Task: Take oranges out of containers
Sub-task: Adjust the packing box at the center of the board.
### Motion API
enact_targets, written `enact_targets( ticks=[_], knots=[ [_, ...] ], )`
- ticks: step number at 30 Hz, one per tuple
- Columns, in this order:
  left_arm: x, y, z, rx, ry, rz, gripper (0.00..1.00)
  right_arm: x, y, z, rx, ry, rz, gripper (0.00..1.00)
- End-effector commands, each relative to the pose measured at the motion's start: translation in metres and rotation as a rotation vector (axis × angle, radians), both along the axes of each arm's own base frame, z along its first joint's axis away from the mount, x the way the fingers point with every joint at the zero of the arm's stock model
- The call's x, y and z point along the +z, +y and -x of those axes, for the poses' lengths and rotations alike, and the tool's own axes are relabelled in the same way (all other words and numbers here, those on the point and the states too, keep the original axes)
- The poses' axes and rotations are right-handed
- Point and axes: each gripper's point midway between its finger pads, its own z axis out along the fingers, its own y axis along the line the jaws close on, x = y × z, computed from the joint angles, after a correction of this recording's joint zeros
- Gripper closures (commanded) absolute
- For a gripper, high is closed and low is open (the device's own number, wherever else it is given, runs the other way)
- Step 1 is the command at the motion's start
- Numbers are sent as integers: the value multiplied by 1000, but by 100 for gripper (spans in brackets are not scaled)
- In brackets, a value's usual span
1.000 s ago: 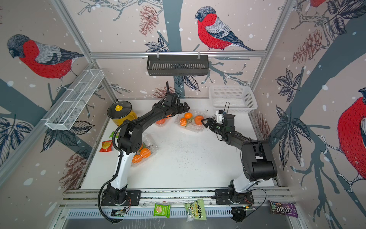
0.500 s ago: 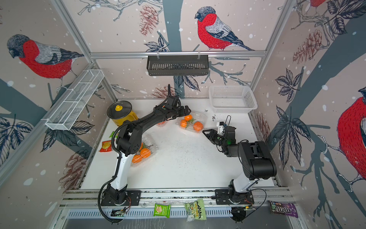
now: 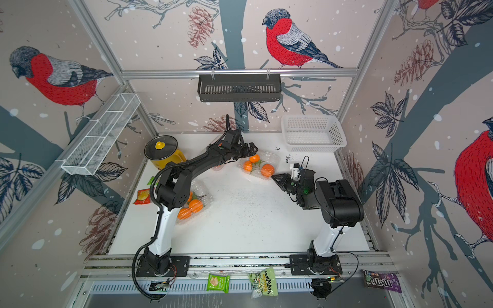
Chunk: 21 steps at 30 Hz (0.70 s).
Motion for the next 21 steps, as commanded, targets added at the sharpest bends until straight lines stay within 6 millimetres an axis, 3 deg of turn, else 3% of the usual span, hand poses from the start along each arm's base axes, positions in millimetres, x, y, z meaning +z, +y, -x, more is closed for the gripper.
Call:
enact_targets(
  ticks=[1, 5, 12, 21],
  knots=[
    [-6, -2, 8, -10, 37, 3, 3, 10, 4, -5, 10, -36, -23, 77],
    [-6, -2, 9, -10, 38, 0, 3, 11, 3, -5, 8, -36, -24, 78],
    [3, 4, 8, -2, 13, -24, 3, 21, -3, 3, 9, -61, -58, 64],
    [26, 1, 5, -15, -70, -122, 3, 13, -22, 8, -27, -45, -62, 69]
  ],
)
